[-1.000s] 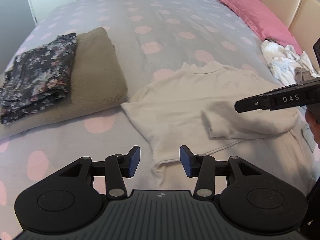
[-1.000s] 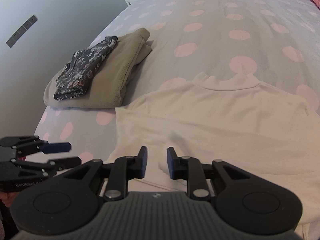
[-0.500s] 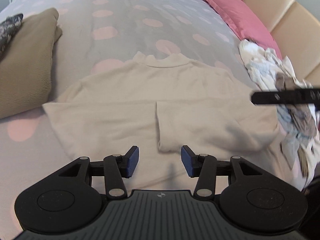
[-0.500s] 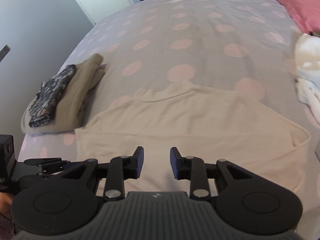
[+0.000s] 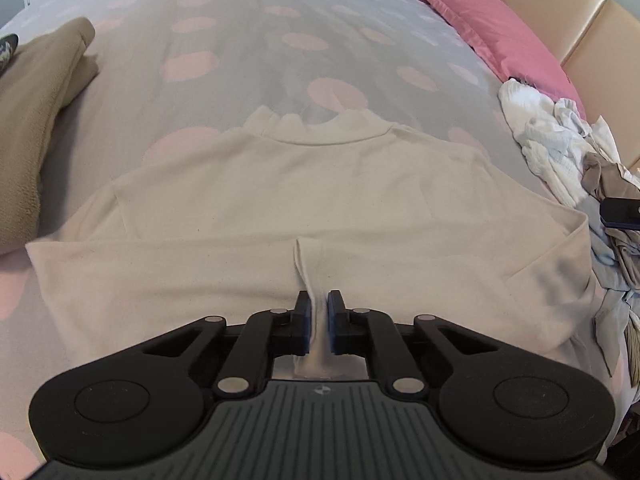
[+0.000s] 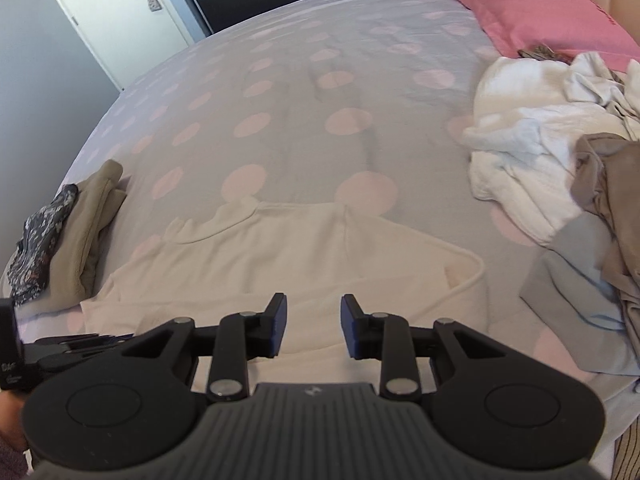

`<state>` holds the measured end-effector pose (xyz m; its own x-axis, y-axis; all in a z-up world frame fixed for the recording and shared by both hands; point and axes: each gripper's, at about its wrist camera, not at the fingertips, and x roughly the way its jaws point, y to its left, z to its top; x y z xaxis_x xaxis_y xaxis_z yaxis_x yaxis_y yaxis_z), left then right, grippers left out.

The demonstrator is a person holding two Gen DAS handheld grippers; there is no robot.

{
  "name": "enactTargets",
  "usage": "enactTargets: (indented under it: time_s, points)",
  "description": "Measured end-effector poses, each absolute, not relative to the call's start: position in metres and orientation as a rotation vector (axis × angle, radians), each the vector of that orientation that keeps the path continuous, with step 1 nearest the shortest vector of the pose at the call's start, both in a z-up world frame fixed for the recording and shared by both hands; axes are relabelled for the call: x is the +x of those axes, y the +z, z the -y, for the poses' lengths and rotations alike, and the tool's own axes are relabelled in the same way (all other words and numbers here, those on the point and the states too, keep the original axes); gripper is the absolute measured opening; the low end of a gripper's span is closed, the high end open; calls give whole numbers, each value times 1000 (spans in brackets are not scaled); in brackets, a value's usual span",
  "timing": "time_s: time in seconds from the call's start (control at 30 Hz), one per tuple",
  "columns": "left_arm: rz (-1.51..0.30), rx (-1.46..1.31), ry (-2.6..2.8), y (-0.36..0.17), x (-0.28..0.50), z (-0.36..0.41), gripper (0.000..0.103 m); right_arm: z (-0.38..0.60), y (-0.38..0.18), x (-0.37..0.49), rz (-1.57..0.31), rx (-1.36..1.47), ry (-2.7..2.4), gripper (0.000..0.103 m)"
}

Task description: Fold clothes

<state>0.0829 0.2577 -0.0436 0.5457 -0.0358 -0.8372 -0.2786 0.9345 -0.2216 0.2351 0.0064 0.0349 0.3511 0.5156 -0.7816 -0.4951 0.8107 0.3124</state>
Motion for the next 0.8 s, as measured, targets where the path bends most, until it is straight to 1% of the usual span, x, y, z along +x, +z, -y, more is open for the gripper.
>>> enactTargets:
  time_s: [0.03, 0.07, 0.13, 0.3, 0.43, 0.47, 0.63, 0.8]
  points:
    - [-967, -356, 147, -36, 80, -258, 5, -5, 36, 234, -1016, 21, 659, 35]
    - [-945, -370, 146, -28, 78, -260, 5, -3, 37, 233, -1012, 20, 664, 39]
    - [-898, -412, 136, -8, 75, -262, 5, 0, 39, 227, -1000, 14, 700, 40]
    - [-752, -475, 82, 48, 73, -260, 5, -3, 41, 190, -983, -49, 942, 39]
    - [-673, -478, 58, 81, 71, -253, 5, -16, 19, 146, -950, -241, 1086, 36]
    - [-659, -477, 57, 87, 69, -252, 5, -20, 10, 137, -944, -295, 1098, 34]
    - [-602, -489, 72, 108, 63, -255, 5, -30, -35, 143, -890, -482, 884, 34]
    - [-548, -501, 111, 123, 53, -267, 5, -8, -42, 188, -950, -396, 621, 34]
